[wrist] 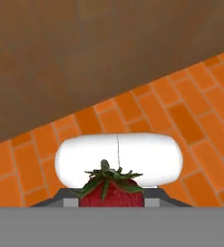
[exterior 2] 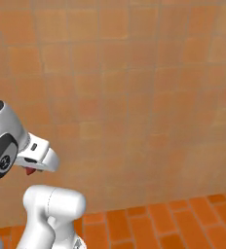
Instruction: Take the strawberry from the fridge and place it on top of the pancake, located on the dining counter.
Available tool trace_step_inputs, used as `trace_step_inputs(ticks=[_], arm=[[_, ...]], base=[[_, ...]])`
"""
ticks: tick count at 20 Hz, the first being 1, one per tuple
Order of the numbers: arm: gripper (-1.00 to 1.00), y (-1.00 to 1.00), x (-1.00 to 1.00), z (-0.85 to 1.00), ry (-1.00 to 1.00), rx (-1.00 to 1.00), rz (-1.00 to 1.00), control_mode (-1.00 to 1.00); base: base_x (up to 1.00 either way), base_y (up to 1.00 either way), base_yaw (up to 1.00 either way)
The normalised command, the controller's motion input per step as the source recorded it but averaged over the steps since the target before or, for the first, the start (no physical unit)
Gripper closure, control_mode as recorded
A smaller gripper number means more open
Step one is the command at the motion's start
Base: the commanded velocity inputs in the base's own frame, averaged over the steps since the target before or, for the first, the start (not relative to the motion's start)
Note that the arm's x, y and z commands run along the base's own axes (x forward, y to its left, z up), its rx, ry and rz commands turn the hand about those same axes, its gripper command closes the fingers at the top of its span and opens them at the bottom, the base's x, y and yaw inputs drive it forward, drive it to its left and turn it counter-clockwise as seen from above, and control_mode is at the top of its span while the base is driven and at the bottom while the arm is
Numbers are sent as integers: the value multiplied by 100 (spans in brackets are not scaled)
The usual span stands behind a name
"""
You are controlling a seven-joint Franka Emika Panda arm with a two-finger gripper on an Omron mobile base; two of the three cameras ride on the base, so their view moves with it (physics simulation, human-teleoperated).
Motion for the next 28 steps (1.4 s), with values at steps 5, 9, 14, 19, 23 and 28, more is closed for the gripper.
trace_step_inputs(ticks=[5, 9, 14, 19, 23, 28], arm=[[100, 0, 0, 0, 0, 0, 0, 100], [100, 0, 0, 0, 0, 0, 0, 100], [100, 0, 0, 0, 0, 0, 0, 100], [100, 0, 0, 0, 0, 0, 0, 100], [100, 0, 0, 0, 0, 0, 0, 100], [100, 0, 0, 0, 0, 0, 0, 100]], base=[[43, -23, -78], [42, -21, -79], [41, -21, -79], [60, -8, -74], [100, 0, -62], [100, 10, -63]])
